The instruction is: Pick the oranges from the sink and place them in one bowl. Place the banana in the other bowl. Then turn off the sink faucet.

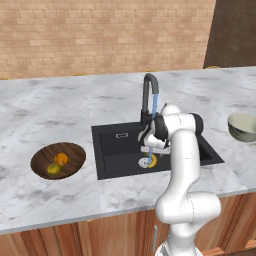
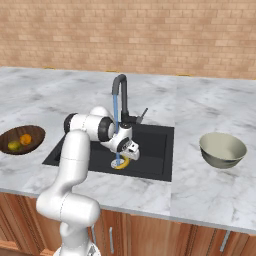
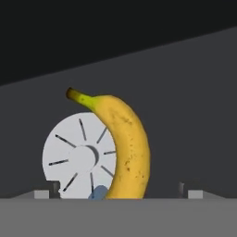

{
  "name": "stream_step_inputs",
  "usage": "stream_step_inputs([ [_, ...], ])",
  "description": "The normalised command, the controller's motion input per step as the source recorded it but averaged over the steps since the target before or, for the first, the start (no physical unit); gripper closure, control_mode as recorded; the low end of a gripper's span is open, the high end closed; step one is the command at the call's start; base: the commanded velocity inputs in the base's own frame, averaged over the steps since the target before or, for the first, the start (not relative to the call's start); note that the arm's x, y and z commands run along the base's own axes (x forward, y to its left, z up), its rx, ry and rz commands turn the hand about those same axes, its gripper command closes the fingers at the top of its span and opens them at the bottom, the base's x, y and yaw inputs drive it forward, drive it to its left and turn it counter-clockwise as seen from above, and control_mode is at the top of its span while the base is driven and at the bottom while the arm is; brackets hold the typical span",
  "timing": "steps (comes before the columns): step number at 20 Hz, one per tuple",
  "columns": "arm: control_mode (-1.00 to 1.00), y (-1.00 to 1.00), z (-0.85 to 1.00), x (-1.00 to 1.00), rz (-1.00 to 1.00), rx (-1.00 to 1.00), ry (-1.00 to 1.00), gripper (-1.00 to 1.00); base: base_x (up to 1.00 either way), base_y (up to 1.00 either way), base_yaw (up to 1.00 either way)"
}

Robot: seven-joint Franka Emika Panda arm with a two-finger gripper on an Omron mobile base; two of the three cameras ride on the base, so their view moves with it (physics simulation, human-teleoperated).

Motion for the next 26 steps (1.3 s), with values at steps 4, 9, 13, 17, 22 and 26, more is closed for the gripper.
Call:
stream_step_inputs([
  [4, -1.00, 0.00, -0.22, 0.00, 0.00, 0.00, 0.00, -1.00, 0.00, 0.00, 0.00],
  [9, -1.00, 0.00, -0.26, 0.02, 0.00, 0.00, 0.00, -1.00, 0.00, 0.00, 0.00],
  [13, -1.00, 0.00, -0.33, 0.01, 0.00, 0.00, 0.00, -1.00, 0.00, 0.00, 0.00],
  [17, -1.00, -0.02, -0.39, 0.01, 0.00, 0.00, 0.00, -1.00, 0.00, 0.00, 0.00],
  [22, -1.00, -0.01, -0.48, 0.01, 0.00, 0.00, 0.00, 1.00, 0.00, 0.00, 0.00],
  [26, -1.00, 0.00, -0.09, 0.00, 0.00, 0.00, 0.00, 1.00, 0.00, 0.00, 0.00],
])
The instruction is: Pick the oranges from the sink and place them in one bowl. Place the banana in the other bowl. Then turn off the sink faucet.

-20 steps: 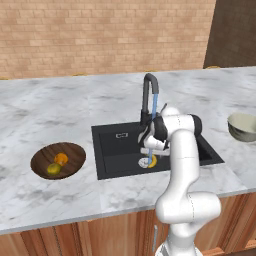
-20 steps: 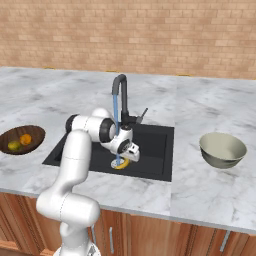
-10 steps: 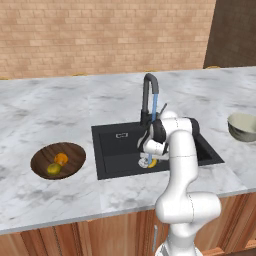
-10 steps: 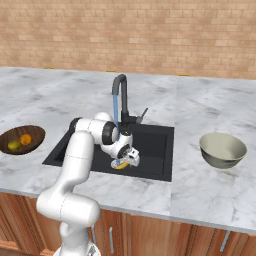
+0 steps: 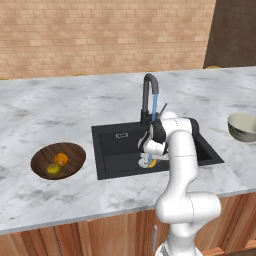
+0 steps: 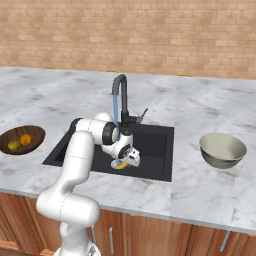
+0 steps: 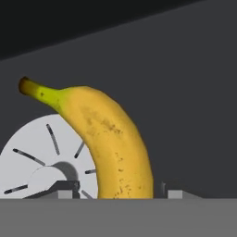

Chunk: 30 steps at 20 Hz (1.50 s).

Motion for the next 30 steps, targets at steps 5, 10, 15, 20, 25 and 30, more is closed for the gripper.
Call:
stream_step_inputs([
  [5, -1.00, 0.00, 0.00, 0.00, 0.00, 0.00, 0.00, 1.00, 0.00, 0.00, 0.00],
  [10, -1.00, -0.04, 0.17, 0.00, 0.00, 0.00, 0.00, 1.00, 0.00, 0.00, 0.00],
  [15, -1.00, -0.25, 0.49, 0.00, 0.00, 0.00, 0.00, 1.00, 0.00, 0.00, 0.00],
  [20, -1.00, -0.09, 0.38, -0.05, 0.00, 0.00, -0.07, 1.00, 0.00, 0.00, 0.00],
  [25, -1.00, 0.00, 0.13, -0.26, 0.00, 0.00, -0.21, 1.00, 0.00, 0.00, 0.00],
  [30, -1.00, 0.00, 0.14, -0.35, 0.00, 0.00, -0.22, 1.00, 0.00, 0.00, 0.00],
])
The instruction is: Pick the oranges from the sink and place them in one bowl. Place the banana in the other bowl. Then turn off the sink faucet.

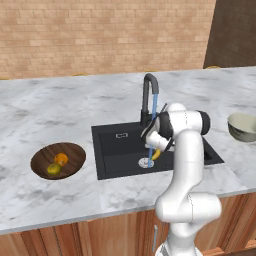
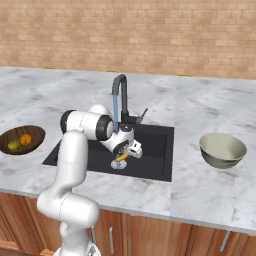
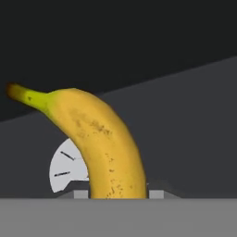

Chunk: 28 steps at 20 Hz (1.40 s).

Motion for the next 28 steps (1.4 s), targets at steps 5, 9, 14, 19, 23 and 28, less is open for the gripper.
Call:
stream_step_inputs([
  [5, -1.00, -0.06, 0.64, -0.18, 0.00, 0.00, -0.07, 1.00, 0.00, 0.00, 0.00],
  [9, -1.00, -0.21, 1.00, 0.08, 0.00, 0.00, 0.03, 1.00, 0.00, 0.00, 0.00],
  [14, -1.00, -0.23, 1.00, 0.00, 0.00, 0.00, 0.06, 1.00, 0.00, 0.00, 0.00],
  [19, -1.00, -0.18, 0.97, -0.10, 0.00, 0.00, 0.04, 1.00, 0.00, 0.00, 0.00],
  [23, -1.00, -0.10, 1.00, -0.30, 0.00, 0.00, 0.01, 1.00, 0.00, 0.00, 0.00],
  [28, -1.00, -0.11, 0.98, -0.40, 0.00, 0.00, 0.01, 1.00, 0.00, 0.00, 0.00],
])
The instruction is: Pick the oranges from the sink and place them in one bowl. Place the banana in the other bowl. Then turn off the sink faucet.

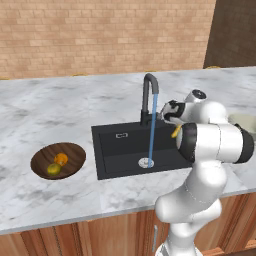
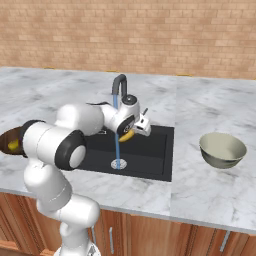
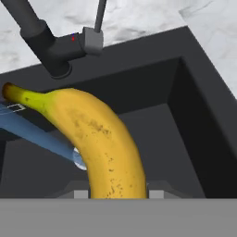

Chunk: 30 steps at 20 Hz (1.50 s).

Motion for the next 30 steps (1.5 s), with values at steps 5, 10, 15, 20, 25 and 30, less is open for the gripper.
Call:
stream_step_inputs([
  [5, -1.00, -0.04, 0.51, -0.44, 0.00, -0.02, 0.09, 1.00, 0.00, 0.00, 0.00],
  [10, -1.00, 0.00, 0.02, -0.35, -0.13, -0.10, 0.10, 1.00, 0.00, 0.00, 0.00],
  [15, -1.00, -0.07, 0.13, -0.07, -0.18, -0.04, 0.01, 1.00, 0.00, 0.00, 0.00],
  [20, -1.00, -0.26, 0.04, 0.00, -0.11, -0.01, 0.00, 1.00, 0.00, 0.00, 0.00],
  [25, -1.00, -0.37, 0.00, 0.00, -0.07, 0.00, 0.00, 1.00, 0.00, 0.00, 0.00],
  [30, -1.00, -0.43, 0.00, 0.00, -0.07, 0.00, 0.00, 1.00, 0.00, 0.00, 0.00],
])
